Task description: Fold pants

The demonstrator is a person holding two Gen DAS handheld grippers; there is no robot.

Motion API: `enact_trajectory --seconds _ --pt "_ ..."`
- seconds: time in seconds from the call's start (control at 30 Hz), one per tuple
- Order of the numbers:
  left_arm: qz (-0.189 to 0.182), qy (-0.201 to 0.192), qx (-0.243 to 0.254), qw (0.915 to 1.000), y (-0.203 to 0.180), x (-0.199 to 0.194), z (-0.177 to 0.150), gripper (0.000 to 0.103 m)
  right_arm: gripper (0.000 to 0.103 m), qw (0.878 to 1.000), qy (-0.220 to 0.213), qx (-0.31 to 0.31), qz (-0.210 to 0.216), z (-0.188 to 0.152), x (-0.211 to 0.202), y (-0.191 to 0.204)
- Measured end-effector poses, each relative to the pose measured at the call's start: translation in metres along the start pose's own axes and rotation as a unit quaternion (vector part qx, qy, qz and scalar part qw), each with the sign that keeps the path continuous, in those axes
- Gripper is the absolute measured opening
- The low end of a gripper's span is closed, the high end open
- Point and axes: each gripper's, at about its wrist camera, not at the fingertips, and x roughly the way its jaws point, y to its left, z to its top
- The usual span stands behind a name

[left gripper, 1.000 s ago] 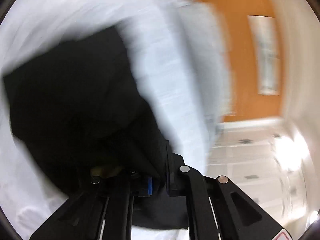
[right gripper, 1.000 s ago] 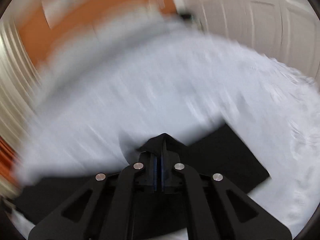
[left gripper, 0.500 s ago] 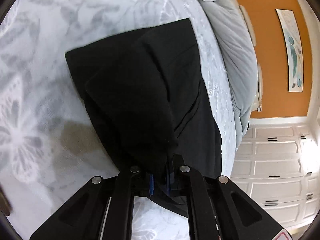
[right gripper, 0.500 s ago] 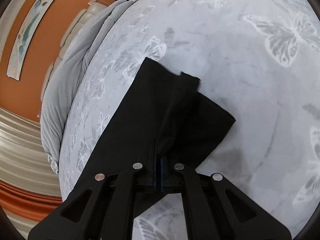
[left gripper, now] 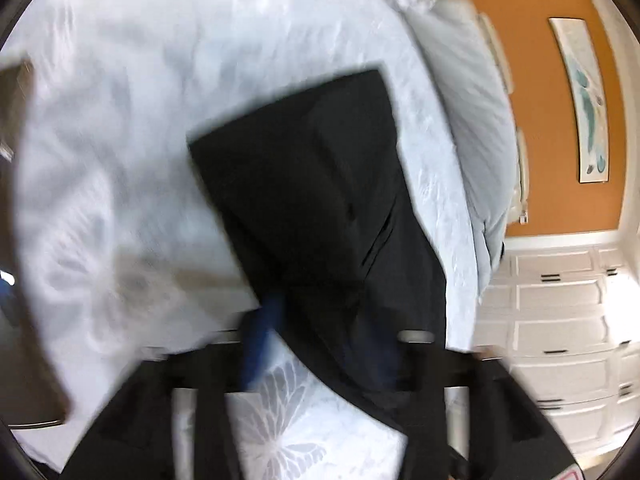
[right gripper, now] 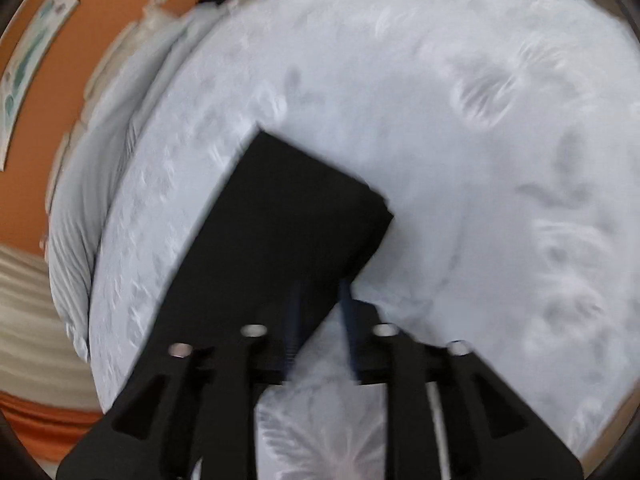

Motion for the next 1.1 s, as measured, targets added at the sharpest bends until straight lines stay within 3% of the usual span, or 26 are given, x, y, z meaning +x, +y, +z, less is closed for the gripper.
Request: enact_trajectory --seconds 0.03,0.1,0.17,0.23,0.27,0.33,0.4,0.43,0.47,0.5,0.53,0.57,0.6,0.67,0.73,0.8,0.9,1.0,1.1 --pt "-0.002 -0.021 0.006 0.9998 -0.003 -0.008 -0.001 0.074 0.055 1.000 -0.029 -0.004 0.008 -0.006 -0.018 0.009" --pt "0.001 -0.037 0.025 0.9990 -0.010 -0.012 0.001 0.084 0.059 0.997 -0.057 -0.037 0.030 -0.019 -0.038 0.030" --pt "0.015 -0.023 0.012 0.9996 -0.008 0.001 0.006 0.086 0.064 0.992 -0.060 -0.091 0.060 -0.039 -0.049 0.057" --pt "0.001 0.006 -0.031 0.9995 0.003 0.023 0.015 0.081 0.064 0.986 -0.049 -0.137 0.081 -0.062 -0.046 0.087" --pt "0.004 0.001 -0.046 0.9989 0.006 0.029 0.020 0.072 0.064 0.983 -0.043 -0.156 0.089 -0.070 -0.043 0.100" --pt "0.010 -0.007 -0.045 0.9989 0.004 0.026 0.022 0.017 0.064 0.975 -0.032 -0.197 0.096 -0.086 -0.036 0.124" --pt "-0.057 -0.026 -0.028 0.9976 -0.012 0.001 0.019 0.009 0.064 0.965 -0.040 -0.241 0.093 -0.105 -0.033 0.147" --pt "-0.074 -0.039 -0.006 0.9965 -0.020 -0.011 0.018 0.009 0.064 0.957 -0.051 -0.266 0.101 -0.113 -0.036 0.158" --pt "-0.042 -0.054 0.038 0.9969 -0.029 -0.020 0.017 0.011 0.064 0.951 -0.056 -0.285 0.105 -0.118 -0.036 0.166" --pt "0.006 -0.052 0.054 0.9972 -0.029 -0.014 0.017 0.022 0.064 0.947 -0.058 -0.298 0.103 -0.121 -0.037 0.169" --pt "0.061 -0.024 0.048 0.9967 -0.019 0.000 0.021 0.028 0.064 0.944 -0.056 -0.312 0.092 -0.126 -0.032 0.174" --pt "0.091 0.005 0.024 0.9956 -0.004 0.012 0.022 0.027 0.064 0.943 -0.051 -0.319 0.075 -0.128 -0.024 0.177" --pt "0.096 0.030 -0.021 0.9947 0.015 0.022 0.022 0.027 0.064 0.944 -0.044 -0.321 0.063 -0.129 -0.017 0.180" --pt "0.063 0.016 -0.038 0.9972 0.020 0.012 0.022 0.033 0.064 0.945 -0.028 -0.320 0.063 -0.131 -0.012 0.179" --pt "0.107 -0.052 -0.003 0.9929 0.006 -0.016 0.018 0.061 0.064 0.944 -0.024 -0.320 0.072 -0.135 -0.014 0.178" --pt "0.129 -0.135 0.013 0.9823 -0.006 -0.051 0.007 0.066 0.065 0.940 -0.023 -0.333 0.076 -0.141 -0.014 0.181" --pt "0.110 -0.181 0.058 0.9755 -0.036 -0.070 -0.011 0.072 0.064 0.934 -0.011 -0.347 0.084 -0.153 -0.007 0.189" --pt "0.117 -0.156 0.128 0.9725 -0.076 -0.045 -0.033 0.075 0.064 0.927 0.002 -0.362 0.102 -0.168 0.002 0.208" --pt "0.112 -0.084 0.167 0.9760 -0.114 0.018 -0.036 0.077 0.064 0.916 0.013 -0.382 0.120 -0.188 0.009 0.231"
